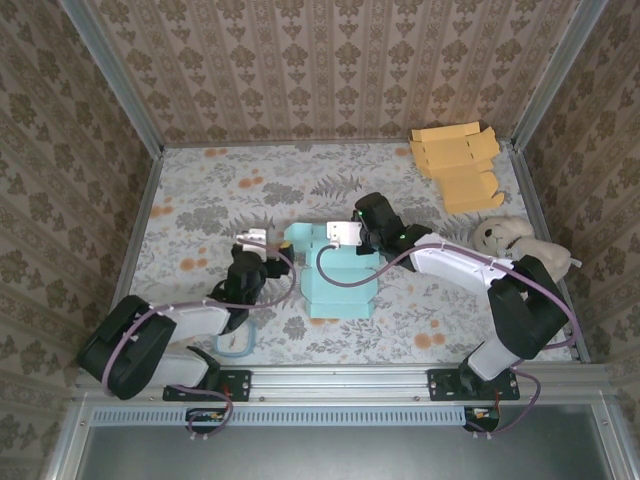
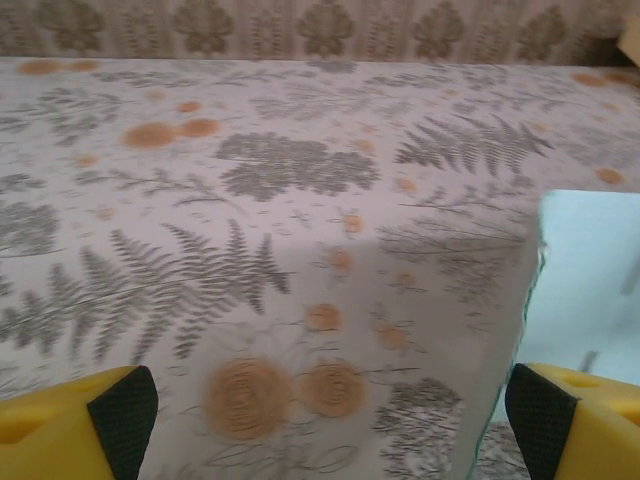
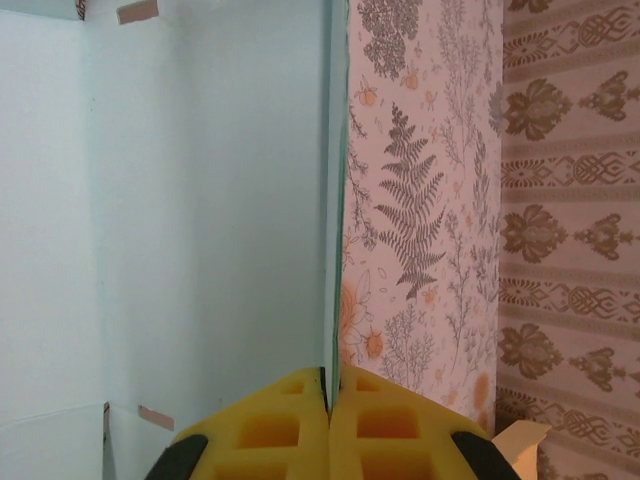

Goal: Fold the paper box

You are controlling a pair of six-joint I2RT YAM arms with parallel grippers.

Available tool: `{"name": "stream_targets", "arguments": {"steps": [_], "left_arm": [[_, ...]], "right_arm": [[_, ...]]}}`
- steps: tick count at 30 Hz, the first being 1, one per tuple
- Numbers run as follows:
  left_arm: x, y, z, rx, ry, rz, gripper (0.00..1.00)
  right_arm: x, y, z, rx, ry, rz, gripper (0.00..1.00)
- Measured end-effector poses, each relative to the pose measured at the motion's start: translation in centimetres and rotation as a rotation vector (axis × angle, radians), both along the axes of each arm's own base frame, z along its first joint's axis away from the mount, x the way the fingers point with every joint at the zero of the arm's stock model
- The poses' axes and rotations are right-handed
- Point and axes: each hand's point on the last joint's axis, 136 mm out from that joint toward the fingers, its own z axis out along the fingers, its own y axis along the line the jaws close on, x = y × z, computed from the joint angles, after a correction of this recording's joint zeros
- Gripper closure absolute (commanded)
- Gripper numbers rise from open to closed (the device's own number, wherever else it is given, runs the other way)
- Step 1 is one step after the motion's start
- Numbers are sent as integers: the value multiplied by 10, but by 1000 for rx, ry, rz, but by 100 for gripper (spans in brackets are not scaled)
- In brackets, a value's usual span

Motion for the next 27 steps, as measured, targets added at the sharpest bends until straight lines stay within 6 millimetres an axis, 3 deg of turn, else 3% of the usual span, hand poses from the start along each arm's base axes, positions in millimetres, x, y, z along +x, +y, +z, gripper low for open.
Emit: {"name": "stream_targets", "arguments": {"steps": [4,13,21,27], "left_arm": [[-8,18,5,-20,-10,39,6],[-29,4,44,-116,-115,-110,7],[-35,-13,13,-95,-20,-234,13],[-38,-21,10,-100,-10,-283,22]], "right_arm": [[-1,0,-1,2,6,1,100],[-1,1,-1,26,-23,10,100],[-14,6,6,88,-119,79,100],[-15,11,9,90,-145,109,100]]}}
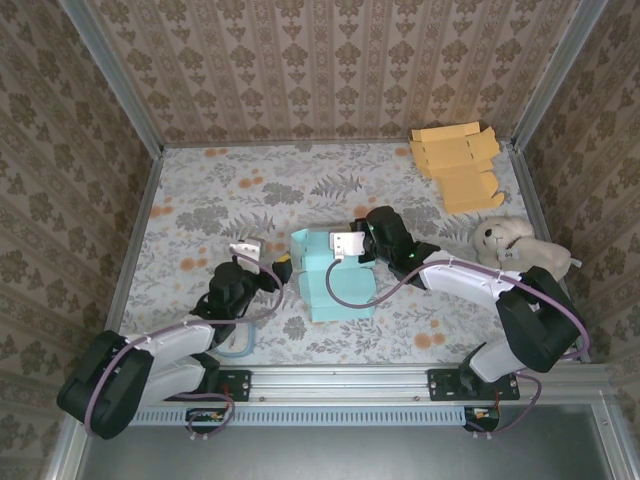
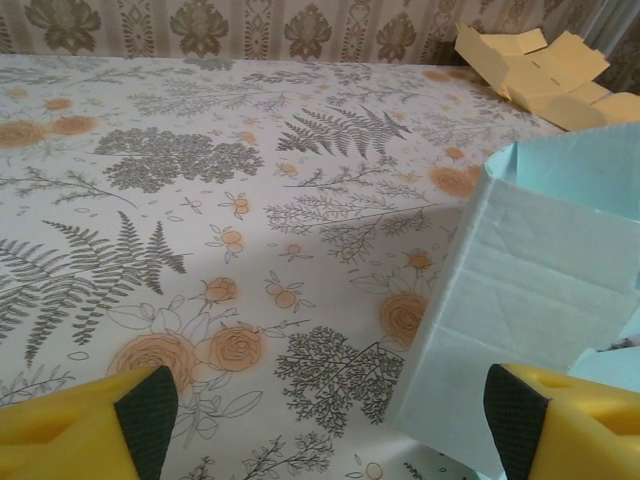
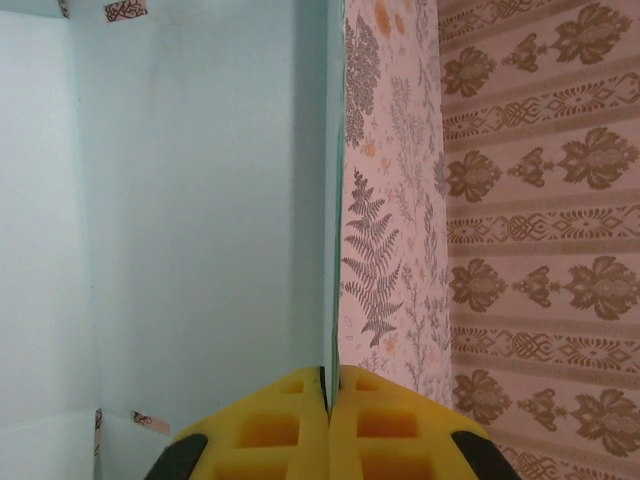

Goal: Fold the paper box

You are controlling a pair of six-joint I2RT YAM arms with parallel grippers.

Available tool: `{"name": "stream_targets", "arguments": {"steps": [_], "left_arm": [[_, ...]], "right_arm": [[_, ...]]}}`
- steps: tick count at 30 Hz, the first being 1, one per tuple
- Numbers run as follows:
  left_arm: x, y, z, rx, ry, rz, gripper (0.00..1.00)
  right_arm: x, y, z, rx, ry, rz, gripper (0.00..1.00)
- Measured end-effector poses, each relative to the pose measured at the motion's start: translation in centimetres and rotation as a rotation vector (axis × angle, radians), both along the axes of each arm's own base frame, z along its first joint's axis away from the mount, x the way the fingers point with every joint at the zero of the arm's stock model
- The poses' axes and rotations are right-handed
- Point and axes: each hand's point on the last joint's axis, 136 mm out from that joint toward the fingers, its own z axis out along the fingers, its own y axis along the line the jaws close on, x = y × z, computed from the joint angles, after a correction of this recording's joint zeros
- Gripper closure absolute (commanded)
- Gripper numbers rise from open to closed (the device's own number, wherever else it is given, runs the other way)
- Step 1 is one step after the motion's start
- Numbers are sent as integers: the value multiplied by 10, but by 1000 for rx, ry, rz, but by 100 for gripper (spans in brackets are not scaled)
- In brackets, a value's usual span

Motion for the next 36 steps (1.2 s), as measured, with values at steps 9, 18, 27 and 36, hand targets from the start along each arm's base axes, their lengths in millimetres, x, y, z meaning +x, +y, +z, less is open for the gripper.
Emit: {"name": "stream_targets", "arguments": {"steps": [9,18,27,36], "left_arm": [[0,-8,-13,15,34,-57,34],[0,-28,-10,-17,44,-159,39],[-6,-43,-6,-46,40,-253,49],[-11,-62,-1,-38,26,-312,53]], "right_arm": [[-1,2,0,-10,-7,15,100],[-3,4,0,-20,-12,31,100],[-3,4,0,-28,-17,31,100],[-1,2,1,-29,-39,14,100]]}}
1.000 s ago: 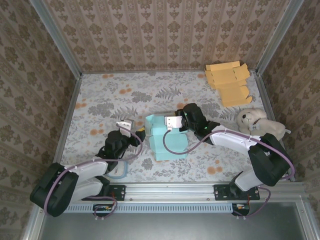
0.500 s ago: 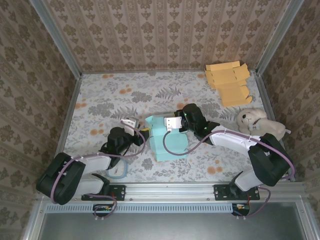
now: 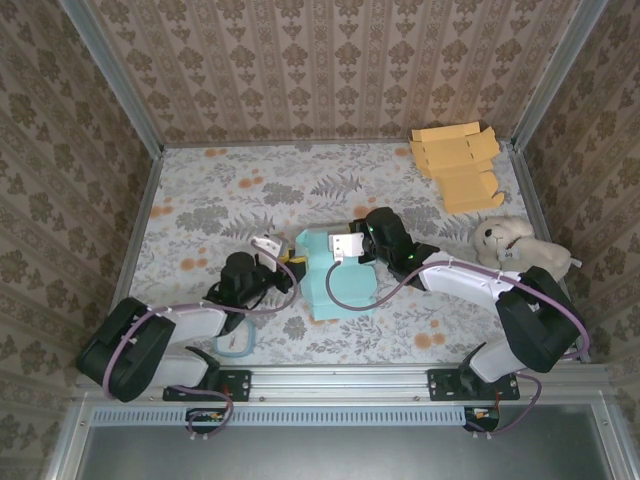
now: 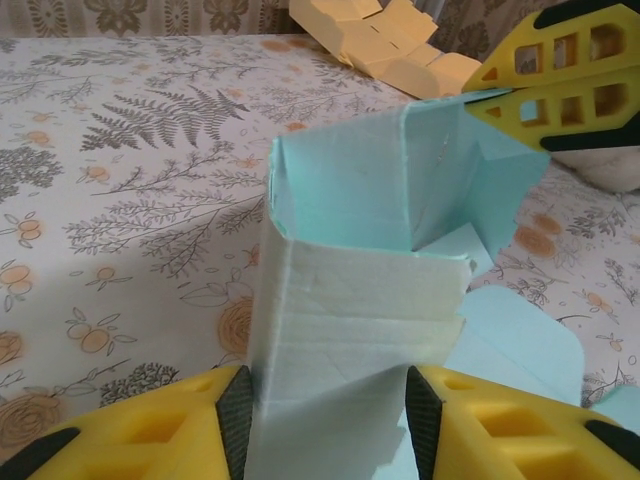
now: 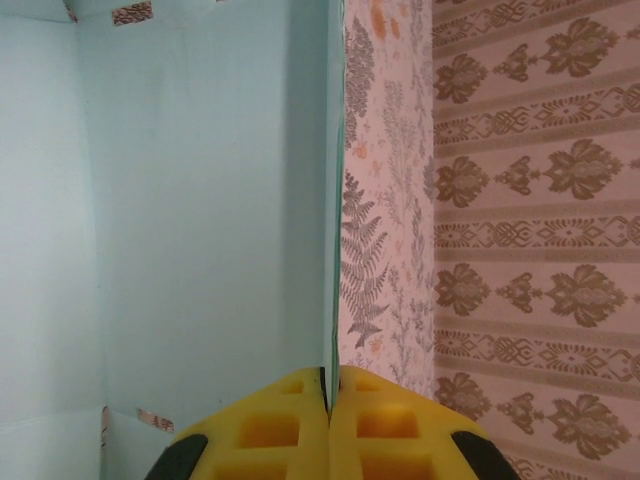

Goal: Fold the paper box

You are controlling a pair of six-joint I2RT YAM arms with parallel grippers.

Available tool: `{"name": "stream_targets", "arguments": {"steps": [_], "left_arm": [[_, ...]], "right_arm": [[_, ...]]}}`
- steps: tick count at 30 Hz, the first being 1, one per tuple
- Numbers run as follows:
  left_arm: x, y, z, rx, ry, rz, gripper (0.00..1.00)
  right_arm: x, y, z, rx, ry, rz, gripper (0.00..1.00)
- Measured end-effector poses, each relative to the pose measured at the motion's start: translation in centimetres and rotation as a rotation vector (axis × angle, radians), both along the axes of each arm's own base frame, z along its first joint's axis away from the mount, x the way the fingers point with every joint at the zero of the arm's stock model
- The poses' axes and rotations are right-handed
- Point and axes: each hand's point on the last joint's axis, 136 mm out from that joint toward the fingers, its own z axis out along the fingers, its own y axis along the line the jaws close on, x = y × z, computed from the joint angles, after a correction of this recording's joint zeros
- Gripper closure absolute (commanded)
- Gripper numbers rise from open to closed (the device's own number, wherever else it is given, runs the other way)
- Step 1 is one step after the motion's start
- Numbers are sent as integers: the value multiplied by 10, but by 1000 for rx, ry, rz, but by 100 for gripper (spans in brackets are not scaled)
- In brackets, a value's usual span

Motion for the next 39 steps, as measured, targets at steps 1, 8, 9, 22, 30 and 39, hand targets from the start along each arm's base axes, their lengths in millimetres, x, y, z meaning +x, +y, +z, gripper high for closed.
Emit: {"name": "stream_targets", "arguments": {"steps": [1,8,9,22,30,39], "left_arm": [[0,-1,0,2,-1,-1,54],[0,-1,-3,17,-2,-4,56],[0,-1,-4,19,-1,-3,56],[-2,-6,-25,58,36,-4,56],[-4,-15,-27,64,14,-5,56],[1,-19,-43,90,18,22,54]], "right_arm": [[-1,1,-1,-1,-9,0,100],[-10,8,-7,-39,-126,29,100],[-10,8,-8,-44,-145,30,100],[-7,18,-18,-139,-370,36,100],[-6,16,-16,-144,-395,26,100],[-7,10,-28,-182,-401,18,100]]}}
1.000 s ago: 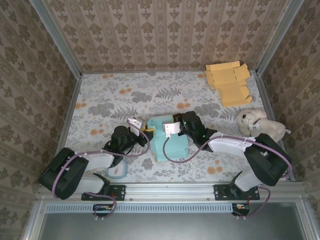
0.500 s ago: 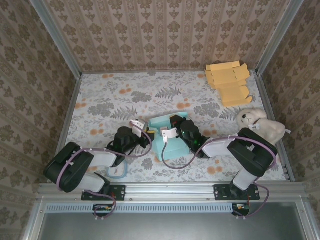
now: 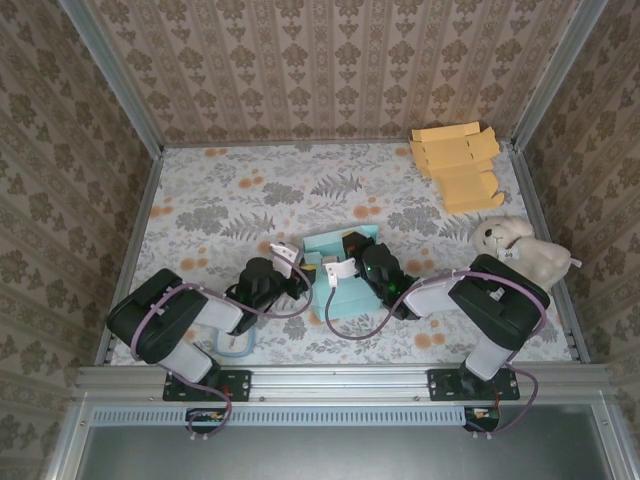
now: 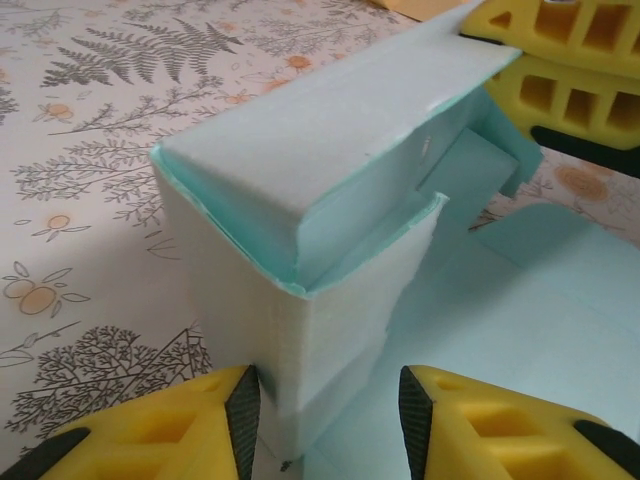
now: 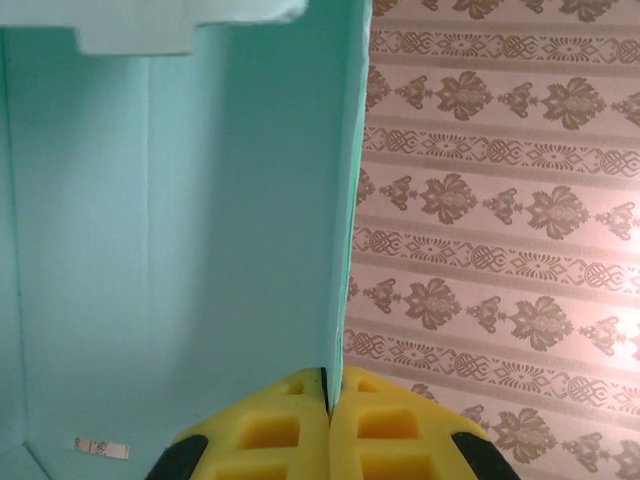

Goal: Fold the paper box

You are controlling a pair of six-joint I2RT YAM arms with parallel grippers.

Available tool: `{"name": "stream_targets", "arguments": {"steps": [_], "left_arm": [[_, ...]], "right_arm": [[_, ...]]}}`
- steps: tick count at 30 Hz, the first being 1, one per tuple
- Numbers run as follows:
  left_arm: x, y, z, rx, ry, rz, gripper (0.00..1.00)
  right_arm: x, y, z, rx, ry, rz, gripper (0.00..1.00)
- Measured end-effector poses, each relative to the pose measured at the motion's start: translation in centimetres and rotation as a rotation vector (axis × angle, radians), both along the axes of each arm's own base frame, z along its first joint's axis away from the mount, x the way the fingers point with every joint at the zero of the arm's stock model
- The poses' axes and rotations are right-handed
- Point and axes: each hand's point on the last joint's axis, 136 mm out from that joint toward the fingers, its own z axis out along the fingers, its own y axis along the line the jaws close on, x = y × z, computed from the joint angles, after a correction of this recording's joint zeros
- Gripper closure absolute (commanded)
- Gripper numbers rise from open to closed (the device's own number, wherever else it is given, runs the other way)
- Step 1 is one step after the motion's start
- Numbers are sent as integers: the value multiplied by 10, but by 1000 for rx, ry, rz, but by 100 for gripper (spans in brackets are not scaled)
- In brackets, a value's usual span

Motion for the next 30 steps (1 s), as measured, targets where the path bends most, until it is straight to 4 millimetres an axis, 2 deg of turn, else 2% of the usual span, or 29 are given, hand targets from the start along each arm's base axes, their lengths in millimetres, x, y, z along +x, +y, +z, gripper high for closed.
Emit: {"name": "stream_targets", "arguments": {"steps": [9,17,24,30], "left_arm": [[9,-6,1,7,-40,55,52],[15,-11,-5,20,-97,130,60],[23,-13,-3,37,-128,200,55],[28,-21,-4,73,-168,268,57]], "right_arm": [[1,-1,-2,2,-9,-10,100],[2,-5,-3,0,-12,-29,100],[3,-6,-2,0,-13,-33,100],[4,-12,-4,-7,-13,-55,100]]}}
